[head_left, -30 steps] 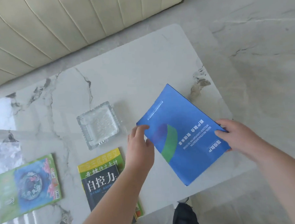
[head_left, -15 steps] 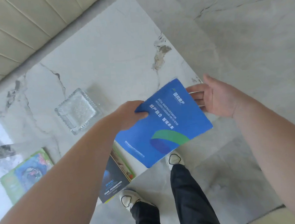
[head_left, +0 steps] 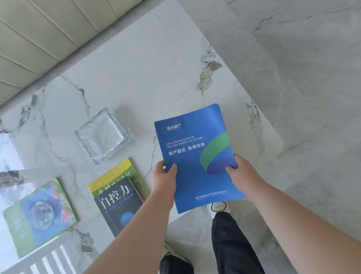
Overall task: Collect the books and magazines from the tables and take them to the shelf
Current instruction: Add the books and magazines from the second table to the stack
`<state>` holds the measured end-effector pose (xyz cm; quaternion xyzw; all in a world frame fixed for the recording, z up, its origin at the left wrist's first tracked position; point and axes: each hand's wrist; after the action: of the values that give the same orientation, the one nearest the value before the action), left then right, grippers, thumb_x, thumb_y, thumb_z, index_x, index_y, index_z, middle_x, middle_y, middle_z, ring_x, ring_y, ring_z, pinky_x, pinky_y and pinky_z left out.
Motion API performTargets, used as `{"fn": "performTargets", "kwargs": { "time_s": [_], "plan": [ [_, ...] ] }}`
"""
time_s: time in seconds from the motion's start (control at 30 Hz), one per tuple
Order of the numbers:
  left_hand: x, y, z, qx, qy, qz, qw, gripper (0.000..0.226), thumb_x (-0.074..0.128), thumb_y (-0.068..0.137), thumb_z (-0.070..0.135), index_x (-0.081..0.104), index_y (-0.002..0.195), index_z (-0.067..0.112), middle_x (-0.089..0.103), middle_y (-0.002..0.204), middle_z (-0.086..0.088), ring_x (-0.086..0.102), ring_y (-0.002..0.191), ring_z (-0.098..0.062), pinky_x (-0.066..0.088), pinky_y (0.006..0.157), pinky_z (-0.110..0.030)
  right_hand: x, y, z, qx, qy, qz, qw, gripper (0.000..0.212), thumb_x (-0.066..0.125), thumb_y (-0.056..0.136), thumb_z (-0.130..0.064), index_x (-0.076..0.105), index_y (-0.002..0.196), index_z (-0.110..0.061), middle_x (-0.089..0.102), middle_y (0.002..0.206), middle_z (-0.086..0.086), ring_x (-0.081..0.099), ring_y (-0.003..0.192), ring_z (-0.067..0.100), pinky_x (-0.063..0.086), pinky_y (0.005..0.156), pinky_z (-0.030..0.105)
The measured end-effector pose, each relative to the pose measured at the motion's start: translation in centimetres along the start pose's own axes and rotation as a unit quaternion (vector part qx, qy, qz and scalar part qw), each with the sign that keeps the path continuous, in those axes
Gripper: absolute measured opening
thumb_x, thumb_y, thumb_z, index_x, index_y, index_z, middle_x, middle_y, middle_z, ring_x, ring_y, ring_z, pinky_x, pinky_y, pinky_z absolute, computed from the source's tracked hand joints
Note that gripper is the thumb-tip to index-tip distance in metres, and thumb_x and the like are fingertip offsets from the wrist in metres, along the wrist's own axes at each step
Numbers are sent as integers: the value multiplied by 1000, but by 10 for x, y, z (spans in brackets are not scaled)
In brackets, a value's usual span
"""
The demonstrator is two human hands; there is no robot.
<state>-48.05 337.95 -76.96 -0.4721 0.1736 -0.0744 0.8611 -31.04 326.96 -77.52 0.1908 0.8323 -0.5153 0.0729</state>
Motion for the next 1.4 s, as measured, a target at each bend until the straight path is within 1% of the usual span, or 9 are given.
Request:
{"fn": "performTargets", "kwargs": {
  "time_s": [0.13,0.2,0.27,0.5,0.8,0.97,1.13,1.27,1.4],
  "plan": [
    [4,12,9,-5,122,34,992,36,39,87,-1,56,113,15,65,97,-3,55,69,-17,44,60,-26,8,24,-16,-23,-54,43,997,27,44,97,-12,34,75,-23,34,69,-1,31,56,18,25,49,28],
    [2,17,10,-38,159,40,986,47,43,88,4,49,134,15,61,113,-10,55,78,-22,51,70,-29,9,31,-21,-24,-83,61,994,8,46,97,-12,48,93,-18,45,78,2,43,66,24,29,51,29],
    [-4,19,10,-70,159,38,984,56,46,90,9,40,146,16,57,115,-10,57,89,-25,55,89,-37,11,34,-26,-26,-96,73,992,32,49,97,-12,47,128,-8,51,97,5,50,76,26,33,57,29],
    [-44,3,13,-105,-26,1,994,34,49,94,0,51,126,10,60,92,-10,62,85,-23,54,84,-37,25,8,-48,-44,-146,118,981,55,50,92,-12,35,145,-10,36,148,11,41,130,33,44,100,46],
    [-199,-7,28,-3,-149,89,985,32,38,95,-8,52,119,6,62,101,-12,62,87,-27,53,70,-36,140,-52,-120,-130,-37,4,991,36,41,97,-12,46,131,-20,58,117,-1,55,89,13,40,56,23],
    [-319,-9,-10,-39,-196,122,972,29,38,98,-1,51,122,9,62,116,-12,65,101,-29,54,90,-43,271,-91,-149,-136,-29,-53,989,29,41,95,-11,52,120,-19,65,101,3,58,78,16,47,68,31],
    [-436,-2,-55,-58,-235,164,956,27,44,99,0,51,124,6,60,121,-12,63,107,-28,54,87,-41,397,-125,-160,-82,14,-121,989,25,44,91,-7,55,110,-20,62,99,6,60,88,21,52,81,37],
    [-500,21,-90,-77,-177,180,965,36,43,95,0,50,129,9,53,133,-12,56,94,-22,50,94,-41,468,-131,-157,-3,55,-125,991,30,49,91,-7,57,118,-16,59,98,5,57,89,19,54,89,40],
    [-542,48,-108,-84,-106,169,976,52,42,95,4,39,145,18,57,100,-1,46,69,-14,38,60,-25,512,-128,-148,-11,-29,-89,996,31,48,92,-10,56,120,-21,58,96,-3,55,92,18,51,90,39]
  ]
}}
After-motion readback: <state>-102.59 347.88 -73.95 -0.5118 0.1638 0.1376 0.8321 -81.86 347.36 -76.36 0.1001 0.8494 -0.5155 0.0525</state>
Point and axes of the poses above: each hand's wrist, its own y-axis towards the middle knuckle, its own x-axis out of the palm, z = x × y
